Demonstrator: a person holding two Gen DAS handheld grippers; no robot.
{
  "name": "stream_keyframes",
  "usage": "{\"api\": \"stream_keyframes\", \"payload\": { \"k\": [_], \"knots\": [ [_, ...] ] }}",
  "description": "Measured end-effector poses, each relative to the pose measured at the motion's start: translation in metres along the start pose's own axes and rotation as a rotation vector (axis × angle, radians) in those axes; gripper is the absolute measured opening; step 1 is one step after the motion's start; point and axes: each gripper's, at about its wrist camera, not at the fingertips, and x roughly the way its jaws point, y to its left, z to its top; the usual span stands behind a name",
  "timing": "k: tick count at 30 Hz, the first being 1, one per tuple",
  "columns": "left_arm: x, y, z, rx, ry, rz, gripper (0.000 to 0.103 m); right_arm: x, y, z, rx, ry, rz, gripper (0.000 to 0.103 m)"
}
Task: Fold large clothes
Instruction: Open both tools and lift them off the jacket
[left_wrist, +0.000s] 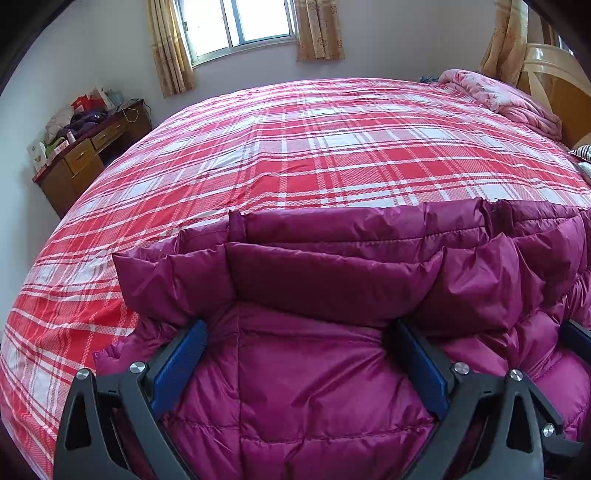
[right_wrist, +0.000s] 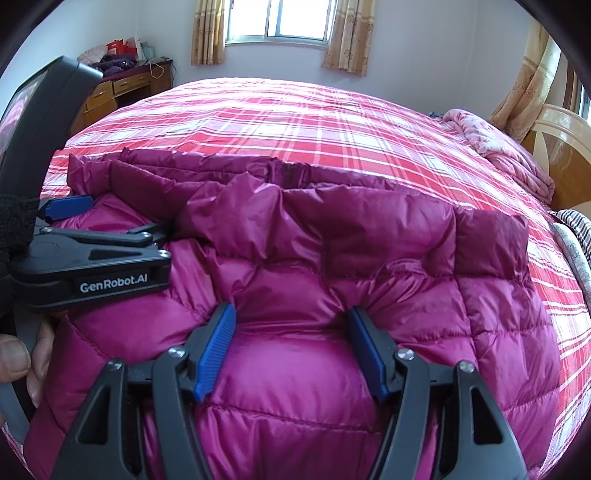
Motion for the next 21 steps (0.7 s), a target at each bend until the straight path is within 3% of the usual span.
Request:
{"api": "stream_keyframes", "payload": {
  "k": [5, 7, 9, 13, 19, 21],
  "knots": [
    [-0.015, 0.008, -0.001, -0.028, 0.003, -0.024, 0.100, -0.023, -0.005, -0.007, 0.033, -0.021, 0.014, 0.067],
    [-0.046, 0.022, -0.008, -0.067, -0.053, -0.085, 0.100, -0.043, -0.004, -0.018, 0.047, -0.051, 0.047, 0.076],
    [-0.078, 0.037, -0.022, -0.076, -0.112, -0.114, 0.100, -0.060, 0.001, -0.034, 0.030, -0.064, 0.053, 0.078],
    [-0.110, 0.066, -0.057, -0.118, -0.146, -0.046, 0.100, -0.064, 0.010, -0.053, 0.005, -0.079, 0.012, 0.078],
    [-0.119, 0.098, -0.113, -0.197, -0.094, 0.027, 0.100, -0.049, 0.025, -0.062, -0.039, -0.100, -0.057, 0.080],
    [-0.118, 0.104, -0.129, -0.234, -0.076, 0.020, 0.100, -0.050, 0.024, -0.063, -0.037, -0.109, -0.058, 0.080]
  ]
}}
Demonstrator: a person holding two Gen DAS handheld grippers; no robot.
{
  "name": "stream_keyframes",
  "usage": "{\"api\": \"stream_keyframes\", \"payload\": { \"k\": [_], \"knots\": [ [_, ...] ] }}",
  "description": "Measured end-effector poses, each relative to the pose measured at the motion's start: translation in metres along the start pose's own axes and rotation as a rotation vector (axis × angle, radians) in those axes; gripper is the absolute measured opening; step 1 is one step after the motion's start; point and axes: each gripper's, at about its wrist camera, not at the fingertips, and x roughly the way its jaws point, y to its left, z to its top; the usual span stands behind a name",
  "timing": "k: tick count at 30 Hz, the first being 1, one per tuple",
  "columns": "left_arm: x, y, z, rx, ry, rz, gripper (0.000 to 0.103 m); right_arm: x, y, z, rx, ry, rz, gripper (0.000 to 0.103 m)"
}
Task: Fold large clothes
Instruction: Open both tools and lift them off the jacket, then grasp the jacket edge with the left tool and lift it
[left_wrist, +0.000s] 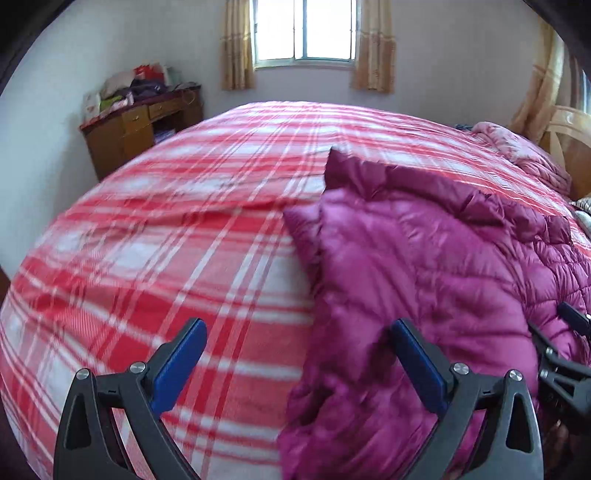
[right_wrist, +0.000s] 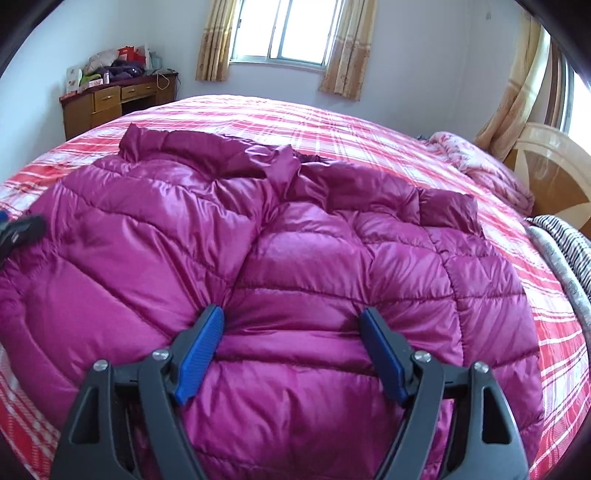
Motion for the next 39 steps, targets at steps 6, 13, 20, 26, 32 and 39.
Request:
{"api": "stream_keyframes", "payload": {
  "k": [6, 13, 20, 26, 32, 39],
  "knots": [
    [-0.010, 0.010, -0.027, -0.124, 0.043, -0.161, 0.100, -0.044, -0.024, -0.007, 0.092, -0.024, 0.092, 0.078],
    [-0.007, -0.004, -0.031, -0.131, 0.022, -0.271, 0.060, -0.034, -0.018, -0.034, 0.020, 0.037, 0.054, 0.079],
    [-0.046, -0.014, -0.013, -0.065, -0.061, -0.363, 0.013, -0.031, -0.025, -0.034, 0.042, 0.046, 0.096, 0.079],
    [-0.103, -0.056, 0.023, 0.118, -0.212, -0.408, 0.012, -0.066, -0.077, -0.022, 0.147, -0.015, 0.119, 0.074],
    [-0.132, -0.128, 0.048, 0.326, -0.291, -0.498, 0.012, -0.070, -0.150, -0.019, 0.283, -0.010, 0.010, 0.074],
    [-0.113, -0.210, 0.044, 0.461, -0.251, -0.587, 0.012, -0.055, -0.195, -0.034, 0.420, 0.033, -0.035, 0.074]
  ]
}}
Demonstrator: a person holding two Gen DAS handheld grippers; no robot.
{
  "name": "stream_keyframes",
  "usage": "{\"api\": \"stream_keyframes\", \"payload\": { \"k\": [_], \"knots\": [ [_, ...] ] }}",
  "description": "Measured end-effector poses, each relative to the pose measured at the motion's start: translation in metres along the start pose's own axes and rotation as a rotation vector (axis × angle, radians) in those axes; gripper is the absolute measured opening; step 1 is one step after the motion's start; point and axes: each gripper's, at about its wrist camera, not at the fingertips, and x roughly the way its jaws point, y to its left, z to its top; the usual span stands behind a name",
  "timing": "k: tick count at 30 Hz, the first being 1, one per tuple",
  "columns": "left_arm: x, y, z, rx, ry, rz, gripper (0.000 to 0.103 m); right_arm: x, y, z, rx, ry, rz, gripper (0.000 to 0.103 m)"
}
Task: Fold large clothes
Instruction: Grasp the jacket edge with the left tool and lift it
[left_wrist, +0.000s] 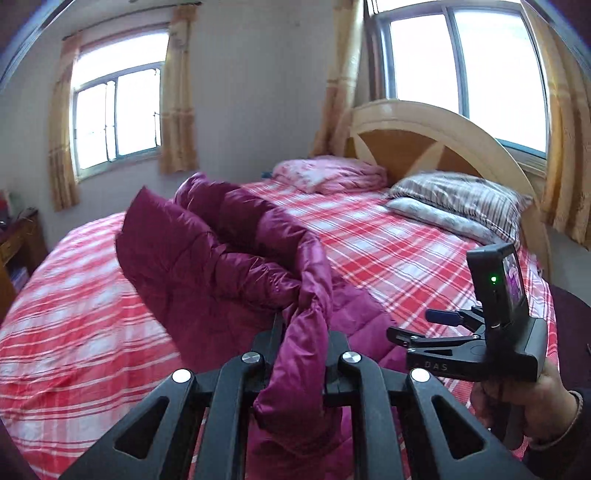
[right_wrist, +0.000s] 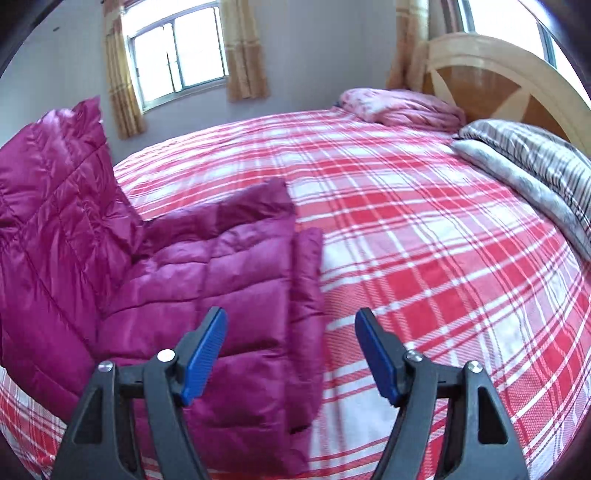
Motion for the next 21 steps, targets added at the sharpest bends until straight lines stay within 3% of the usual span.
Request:
{"api": "stream_keyframes", "payload": {
  "k": [4, 10, 13, 15, 21],
  "knots": [
    [0.044, -0.023, -0.003, -0.014, 0.066, -0.073, 0.012, 0.014, -0.020, 0.000, 0.039, 0.048, -0.019, 0.074],
    [0.084, -0.048, -0.020, 0.009, 0.138, -0.122, 0.012, 0.021, -0.040, -0.010, 0.092, 0.078, -0.057, 0.074],
    [0.085, -0.067, -0.026, 0.087, 0.136, -0.079, 0.019, 0.026, -0.047, -0.014, 0.119, 0.096, -0.052, 0.074],
    [0.088, -0.080, -0.023, 0.144, 0.134, -0.048, 0.029, 0.028, -0.047, -0.015, 0.122, 0.096, -0.055, 0.074],
    [0.086, -0.082, -0.017, 0.172, 0.122, -0.014, 0.032, 0.028, -0.044, -0.017, 0.107, 0.092, -0.073, 0.075]
  ]
}}
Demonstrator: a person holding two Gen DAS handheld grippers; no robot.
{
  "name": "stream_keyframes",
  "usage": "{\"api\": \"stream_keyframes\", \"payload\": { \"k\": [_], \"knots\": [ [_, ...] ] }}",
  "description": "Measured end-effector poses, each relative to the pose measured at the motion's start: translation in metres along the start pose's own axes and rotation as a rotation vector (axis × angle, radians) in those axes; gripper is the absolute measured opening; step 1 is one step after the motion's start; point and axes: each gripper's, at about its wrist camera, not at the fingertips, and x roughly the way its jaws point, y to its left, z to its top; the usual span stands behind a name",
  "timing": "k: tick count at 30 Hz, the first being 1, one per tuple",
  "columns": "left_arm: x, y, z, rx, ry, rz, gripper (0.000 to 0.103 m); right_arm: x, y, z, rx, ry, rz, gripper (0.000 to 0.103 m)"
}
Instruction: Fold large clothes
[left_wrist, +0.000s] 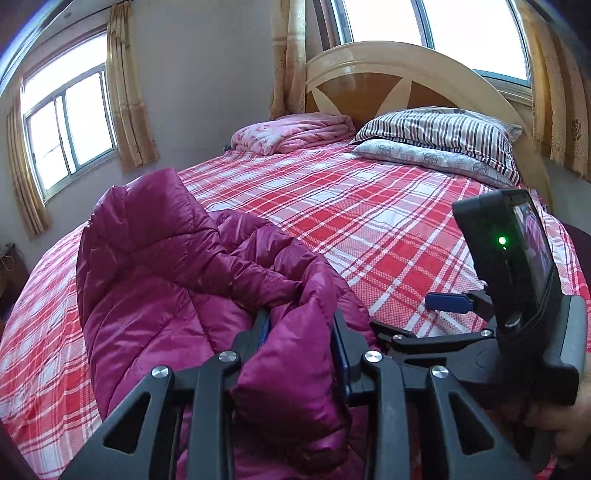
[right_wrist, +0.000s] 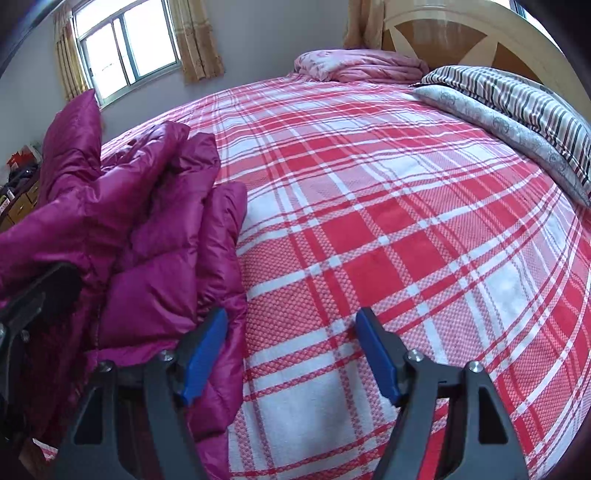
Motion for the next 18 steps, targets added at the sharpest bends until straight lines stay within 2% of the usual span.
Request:
{"api": "stream_keyframes", "payload": {
  "k": [14, 16, 18],
  "knots": [
    [0.006, -0.009, 0.012, 0.008, 0.004, 0.030, 0.033, 0.002, 0.002, -0.002, -0.016, -0.005, -0.015, 0.076],
    [0.002, -0.010, 0.017, 0.007, -0.009, 0.035, 0.034, 0.002, 0.002, -0.002, -0.019, -0.006, -0.017, 0.076],
    [-0.002, -0.011, 0.023, 0.008, -0.028, 0.040, 0.041, 0.002, 0.002, -0.002, -0.022, -0.007, -0.020, 0.077]
  ]
}}
